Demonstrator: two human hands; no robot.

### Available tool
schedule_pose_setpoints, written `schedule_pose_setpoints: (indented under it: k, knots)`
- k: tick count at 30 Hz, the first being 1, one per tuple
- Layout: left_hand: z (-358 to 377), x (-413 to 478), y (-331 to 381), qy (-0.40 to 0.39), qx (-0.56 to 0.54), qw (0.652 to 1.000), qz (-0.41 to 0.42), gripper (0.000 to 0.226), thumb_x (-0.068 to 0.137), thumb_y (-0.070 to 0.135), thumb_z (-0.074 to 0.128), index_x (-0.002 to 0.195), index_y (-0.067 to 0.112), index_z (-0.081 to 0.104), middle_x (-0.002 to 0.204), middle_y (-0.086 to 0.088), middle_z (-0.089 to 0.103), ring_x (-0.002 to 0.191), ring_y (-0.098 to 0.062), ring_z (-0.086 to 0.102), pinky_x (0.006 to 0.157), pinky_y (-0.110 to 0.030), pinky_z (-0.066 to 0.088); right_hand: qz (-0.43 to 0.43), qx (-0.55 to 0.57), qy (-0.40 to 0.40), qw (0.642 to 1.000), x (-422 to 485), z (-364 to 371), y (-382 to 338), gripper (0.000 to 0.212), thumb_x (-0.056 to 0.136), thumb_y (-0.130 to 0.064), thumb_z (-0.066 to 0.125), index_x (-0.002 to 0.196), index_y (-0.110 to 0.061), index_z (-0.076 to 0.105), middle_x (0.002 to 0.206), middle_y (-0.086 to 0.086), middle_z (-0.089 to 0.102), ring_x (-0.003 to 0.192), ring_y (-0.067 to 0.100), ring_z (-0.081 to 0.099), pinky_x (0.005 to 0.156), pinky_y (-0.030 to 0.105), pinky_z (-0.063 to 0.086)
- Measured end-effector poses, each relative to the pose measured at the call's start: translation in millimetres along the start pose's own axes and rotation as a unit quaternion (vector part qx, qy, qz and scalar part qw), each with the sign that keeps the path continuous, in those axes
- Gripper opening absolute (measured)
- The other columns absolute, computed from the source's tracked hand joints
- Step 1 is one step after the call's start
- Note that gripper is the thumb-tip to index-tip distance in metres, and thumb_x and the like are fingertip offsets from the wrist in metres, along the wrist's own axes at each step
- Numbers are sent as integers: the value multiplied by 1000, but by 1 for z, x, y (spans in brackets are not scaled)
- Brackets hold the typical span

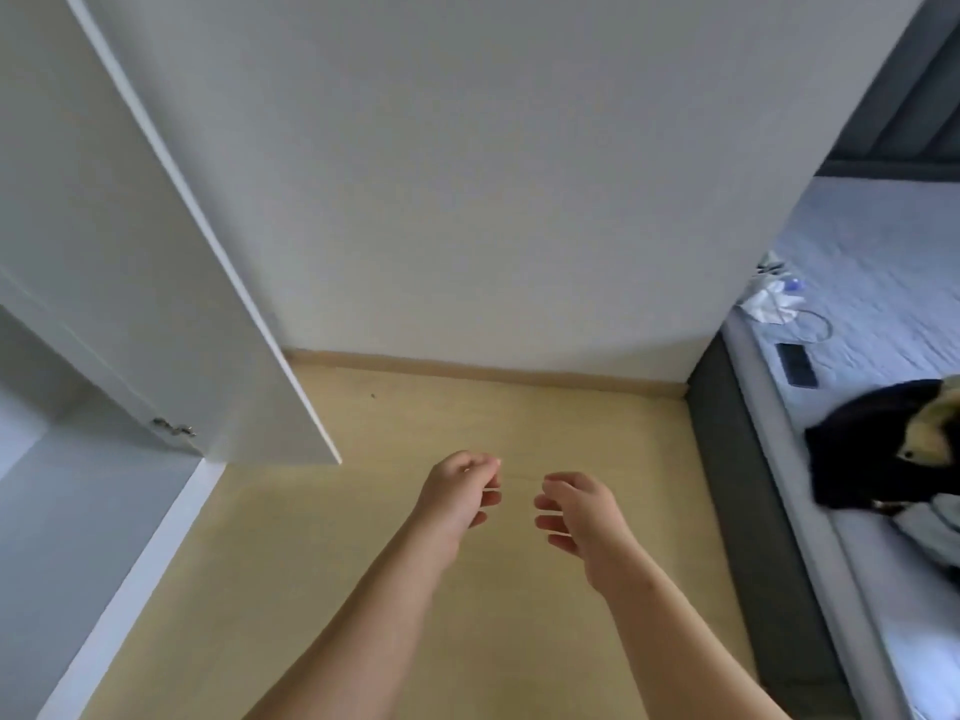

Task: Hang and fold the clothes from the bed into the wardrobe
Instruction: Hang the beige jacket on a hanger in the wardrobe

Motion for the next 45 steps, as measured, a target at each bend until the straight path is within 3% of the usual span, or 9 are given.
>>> schedule_pose_setpoints:
  k: [9, 13, 15, 22, 26, 28, 33, 37, 45]
  knots:
    - [287, -15, 21, -169, 65, 983, 16, 18, 94, 16, 49, 80, 22, 58, 76, 4, 60, 63, -8, 55, 56, -21, 37, 12, 91, 190, 978, -14, -294, 27, 13, 90, -9, 48, 87, -16, 59, 75, 1, 59, 58, 15, 52, 58, 25, 40]
    - [386, -27, 18, -228, 108, 968, 8, 17, 94, 16, 48, 81, 21, 57, 77, 3, 59, 63, -8, 55, 55, -21, 37, 24, 138, 258, 956, -28, -388, 53, 23, 87, -2, 43, 100, 17, 49, 73, 7, 48, 56, 16, 41, 54, 22, 32]
    - [428, -32, 15, -257, 137, 957, 2, 16, 94, 17, 48, 82, 20, 58, 79, 2, 59, 66, -9, 55, 58, -22, 39, 39, 166, 278, 945, -31, -419, 69, 31, 87, 1, 41, 109, 22, 41, 69, 5, 44, 54, 15, 35, 53, 20, 26]
    - [547, -18, 17, -326, 207, 922, -10, 16, 95, 17, 47, 85, 21, 58, 79, 4, 59, 67, -8, 55, 61, -21, 40, 106, 253, 321, 907, -7, -495, 95, 13, 92, -7, 45, 94, -2, 57, 71, 4, 54, 57, 16, 47, 52, 21, 36]
    - [621, 6, 37, -366, 238, 900, 6, 15, 96, 20, 47, 88, 23, 60, 84, 3, 60, 74, -10, 57, 64, -21, 42, 94, 262, 361, 890, 31, -560, 77, 23, 89, -1, 42, 98, 20, 44, 65, 5, 42, 55, 17, 35, 52, 21, 26]
    - [657, 18, 51, -382, 259, 887, 14, 16, 96, 19, 46, 89, 23, 60, 84, 3, 60, 73, -9, 56, 63, -20, 42, 90, 271, 356, 890, 51, -582, 64, 27, 89, -1, 43, 104, 21, 43, 66, 5, 41, 55, 17, 34, 53, 22, 25]
    - [747, 28, 65, -420, 325, 847, 19, 15, 97, 19, 44, 94, 19, 59, 84, 2, 58, 69, -7, 53, 55, -17, 38, 104, 317, 383, 862, 74, -648, 53, 10, 93, -13, 49, 92, -11, 58, 73, 4, 59, 58, 16, 51, 54, 23, 42]
    - [798, 30, 56, -423, 370, 827, 13, 15, 96, 20, 44, 97, 19, 59, 83, 4, 58, 68, -7, 55, 57, -17, 39, 123, 374, 409, 823, 72, -688, 74, 12, 92, -10, 48, 85, -14, 56, 73, 4, 60, 57, 15, 51, 54, 22, 39]
    - [897, 24, 6, -364, 369, 854, -43, 13, 96, 18, 45, 97, 18, 58, 77, 4, 56, 63, -6, 52, 53, -15, 37, 132, 393, 426, 804, 65, -802, 120, 16, 90, -2, 46, 76, -8, 49, 68, 6, 50, 50, 14, 42, 49, 19, 31]
Point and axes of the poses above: each hand's wrist, its own x-axis towards the middle knuckle, its own z-axis out of the palm, y = z × x, the point moved 9 cm from there along x, towards the middle knuckle
